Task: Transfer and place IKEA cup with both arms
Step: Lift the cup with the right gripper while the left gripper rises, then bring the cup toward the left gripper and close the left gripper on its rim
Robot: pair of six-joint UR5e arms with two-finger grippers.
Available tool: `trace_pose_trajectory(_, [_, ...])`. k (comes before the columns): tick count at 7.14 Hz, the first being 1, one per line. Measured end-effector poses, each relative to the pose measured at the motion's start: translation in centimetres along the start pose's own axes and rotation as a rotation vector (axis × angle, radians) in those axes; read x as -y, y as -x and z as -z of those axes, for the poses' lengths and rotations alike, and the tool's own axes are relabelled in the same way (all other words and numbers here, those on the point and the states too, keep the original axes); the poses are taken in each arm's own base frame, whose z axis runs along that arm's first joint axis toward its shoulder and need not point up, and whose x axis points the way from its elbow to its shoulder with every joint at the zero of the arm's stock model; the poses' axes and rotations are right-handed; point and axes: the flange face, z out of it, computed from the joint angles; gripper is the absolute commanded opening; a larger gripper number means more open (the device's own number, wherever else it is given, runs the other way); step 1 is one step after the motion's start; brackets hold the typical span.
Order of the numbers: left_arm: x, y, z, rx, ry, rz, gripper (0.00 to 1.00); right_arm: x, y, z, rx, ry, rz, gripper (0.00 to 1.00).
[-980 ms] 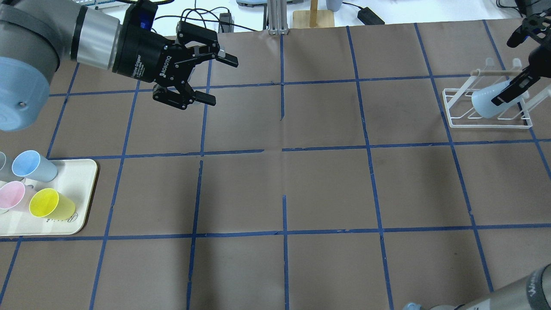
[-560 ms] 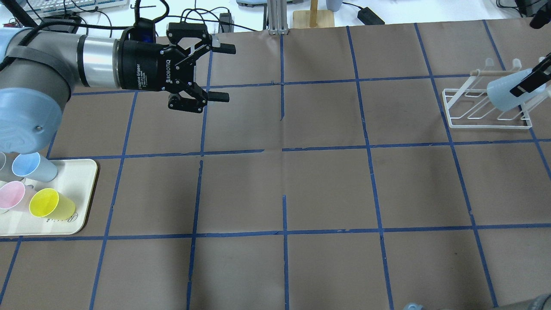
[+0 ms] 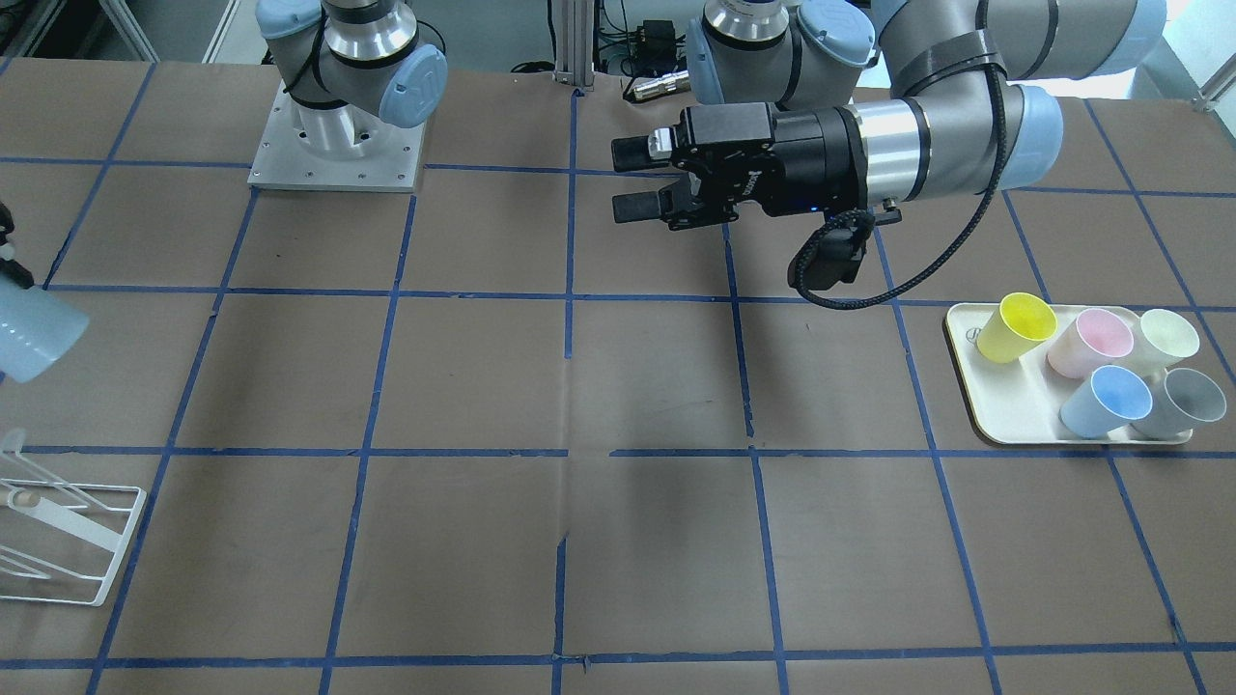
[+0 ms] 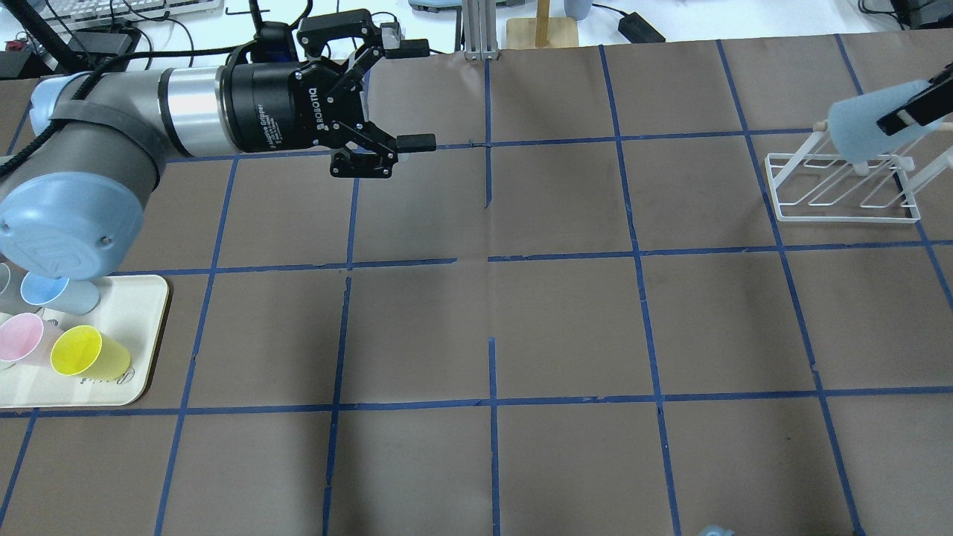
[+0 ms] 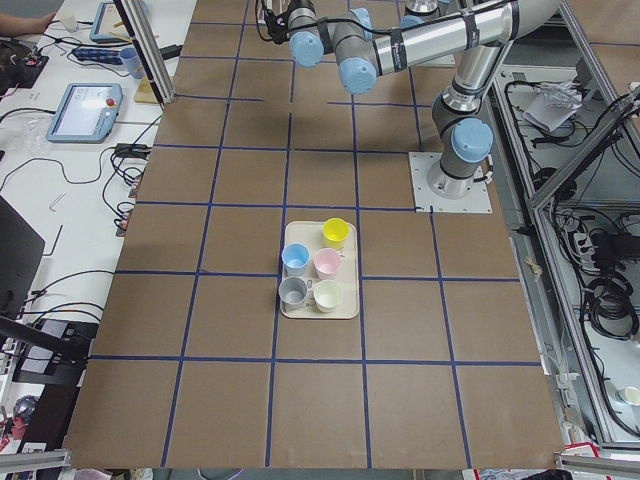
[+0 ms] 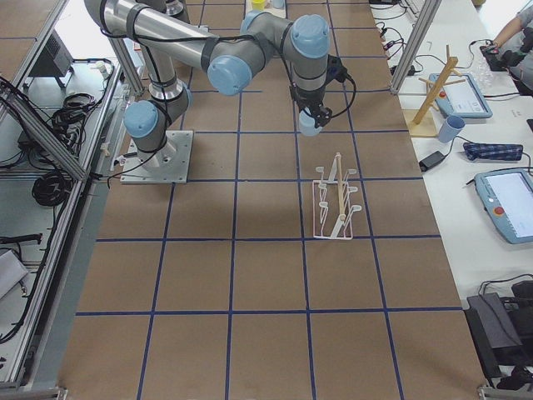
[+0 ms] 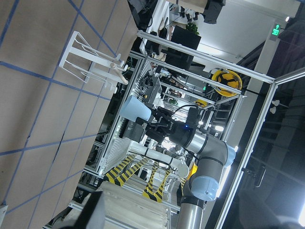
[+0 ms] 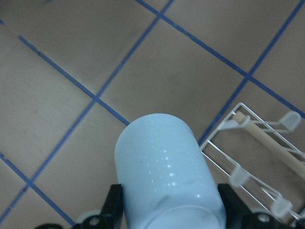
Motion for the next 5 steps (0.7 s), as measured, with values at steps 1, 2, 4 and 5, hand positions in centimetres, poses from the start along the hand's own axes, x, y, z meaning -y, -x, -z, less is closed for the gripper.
trace_pose_trajectory(1, [-0.3, -0.3, -0.7, -0.001, 0.012, -0.048, 1.00, 1.5, 2.0, -0.4, 0.119, -0.123, -0.014, 0.64])
trace_pose_trajectory(2, [-0.4, -0.1, -1.2, -0.002, 0.020, -0.063, 1.00, 3.0, 4.0, -0.8, 0.223, -0.224, -0.027, 0.64])
trace_pose_trajectory(4, [-0.8, 0.0, -2.1, -0.039, 0.042, -0.070, 1.00, 6.6, 9.0, -1.9, 0.388, -0.348, -0.017, 0.64])
trace_pose_trajectory(5, [-1.1, -0.4, -2.4, -0.080, 0.055, -0.073, 1.00, 8.4, 12.1, -2.8, 0.456, -0.362, 0.015, 0.65])
